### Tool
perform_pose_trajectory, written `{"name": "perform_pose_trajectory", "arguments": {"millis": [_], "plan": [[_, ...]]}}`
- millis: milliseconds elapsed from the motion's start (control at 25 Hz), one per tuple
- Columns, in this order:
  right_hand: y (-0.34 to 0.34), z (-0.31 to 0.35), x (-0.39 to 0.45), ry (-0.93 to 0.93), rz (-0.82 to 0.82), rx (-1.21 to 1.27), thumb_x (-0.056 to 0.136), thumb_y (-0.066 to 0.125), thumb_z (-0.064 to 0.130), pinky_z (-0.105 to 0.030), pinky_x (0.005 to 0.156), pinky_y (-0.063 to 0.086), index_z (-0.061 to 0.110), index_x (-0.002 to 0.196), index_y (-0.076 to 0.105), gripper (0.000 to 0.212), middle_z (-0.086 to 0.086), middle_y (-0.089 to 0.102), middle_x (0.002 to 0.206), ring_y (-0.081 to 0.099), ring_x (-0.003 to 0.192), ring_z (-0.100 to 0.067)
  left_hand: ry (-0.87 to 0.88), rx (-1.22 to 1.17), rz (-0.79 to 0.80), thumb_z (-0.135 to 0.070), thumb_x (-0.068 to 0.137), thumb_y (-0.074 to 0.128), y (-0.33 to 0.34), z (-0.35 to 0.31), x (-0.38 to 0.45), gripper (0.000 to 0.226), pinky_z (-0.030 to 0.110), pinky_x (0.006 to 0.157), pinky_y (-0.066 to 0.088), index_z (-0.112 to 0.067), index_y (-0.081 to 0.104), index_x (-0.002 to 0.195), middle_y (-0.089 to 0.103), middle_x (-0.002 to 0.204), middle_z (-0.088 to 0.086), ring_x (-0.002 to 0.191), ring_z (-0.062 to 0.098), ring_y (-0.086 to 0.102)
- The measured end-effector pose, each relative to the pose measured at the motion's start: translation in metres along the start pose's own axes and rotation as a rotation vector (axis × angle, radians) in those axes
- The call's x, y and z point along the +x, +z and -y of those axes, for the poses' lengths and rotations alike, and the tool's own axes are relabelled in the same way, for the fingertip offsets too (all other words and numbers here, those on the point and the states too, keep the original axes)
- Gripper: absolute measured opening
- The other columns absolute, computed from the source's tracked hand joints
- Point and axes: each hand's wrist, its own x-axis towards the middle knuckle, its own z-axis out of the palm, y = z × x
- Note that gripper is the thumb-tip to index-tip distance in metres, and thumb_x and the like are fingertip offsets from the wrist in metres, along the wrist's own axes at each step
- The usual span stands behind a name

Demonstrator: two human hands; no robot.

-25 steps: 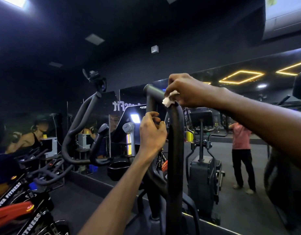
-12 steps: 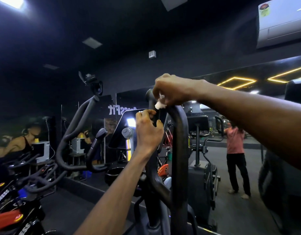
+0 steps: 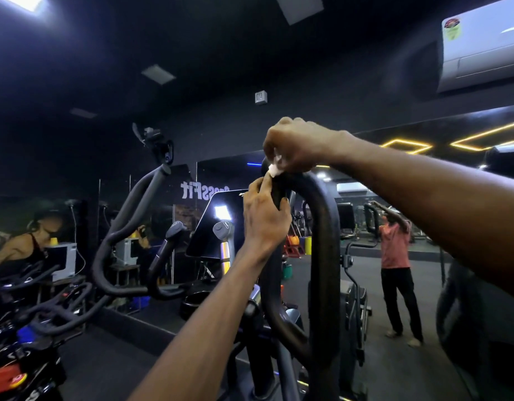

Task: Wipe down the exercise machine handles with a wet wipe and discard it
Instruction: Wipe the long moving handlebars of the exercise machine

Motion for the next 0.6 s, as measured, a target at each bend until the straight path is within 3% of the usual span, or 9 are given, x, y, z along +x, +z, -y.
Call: {"name": "perform_pose_trajectory", "arguments": {"millis": [160,280,400,600], "plan": [[-0.004,-0.005,0.009,0.017,0.123,0.077,0.072,0.08,0.028,-0.039,0.061,0.061,0.024,0.073,0.071,0.01,-0.004,0.065,0.088,0.068,0.085,-0.027,-0.004,-0.057,-0.022,-0.018,0.087,0.065,-0.001,0.001,0.003,0.055,0.027,0.1,0.042,-0.018,0.052,0.14,0.056,0.129,0.002,0.113,0.019,0.056],[0.007,0.002,0.016,-0.027,-0.016,0.095,0.073,0.069,0.034,-0.045,0.079,0.058,0.031,0.078,0.067,0.006,-0.004,0.061,0.097,0.063,0.096,-0.032,-0.021,-0.066,-0.035,-0.019,0.086,0.067,-0.003,0.004,0.007,0.045,0.024,0.096,0.043,-0.014,0.059,0.13,0.059,0.123,0.003,0.109,0.019,0.057],[0.023,-0.006,0.018,0.026,-0.153,0.186,0.079,0.059,0.035,-0.045,0.087,0.053,0.031,0.096,0.072,0.022,-0.011,0.065,0.107,0.061,0.102,-0.037,-0.044,-0.079,-0.035,-0.021,0.085,0.069,-0.002,0.002,0.007,0.044,0.02,0.091,0.038,-0.014,0.06,0.127,0.059,0.123,0.005,0.11,0.021,0.057],[0.033,-0.025,0.016,0.116,-0.231,0.278,0.085,0.062,0.021,-0.037,0.087,0.051,0.029,0.096,0.075,0.019,-0.008,0.069,0.1,0.062,0.099,-0.03,-0.042,-0.085,-0.017,-0.019,0.085,0.068,-0.005,0.003,0.009,0.049,0.021,0.094,0.04,-0.014,0.056,0.133,0.055,0.129,0.005,0.114,0.02,0.055]]}}
